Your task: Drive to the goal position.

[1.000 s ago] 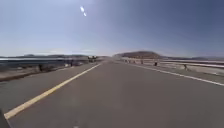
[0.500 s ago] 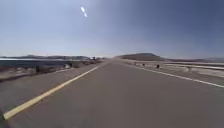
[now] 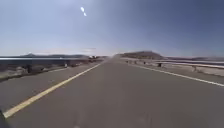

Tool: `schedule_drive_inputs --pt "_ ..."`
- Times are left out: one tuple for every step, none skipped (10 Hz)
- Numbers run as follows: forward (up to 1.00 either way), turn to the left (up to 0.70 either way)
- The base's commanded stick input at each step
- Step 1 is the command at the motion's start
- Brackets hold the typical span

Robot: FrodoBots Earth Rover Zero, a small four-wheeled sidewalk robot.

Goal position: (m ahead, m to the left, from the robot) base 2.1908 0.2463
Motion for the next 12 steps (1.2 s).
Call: schedule_drive_inputs --pt "1.0 0.0" --pt "1.0 0.0" --pt "1.0 0.0" --pt "1.0 0.0" --pt "1.0 0.0" --pt "1.0 0.0" --pt "1.0 0.0" --pt "1.0 0.0" --pt "1.0 0.0" --pt "1.0 0.0" --pt "1.0 0.0" --pt "1.0 0.0"
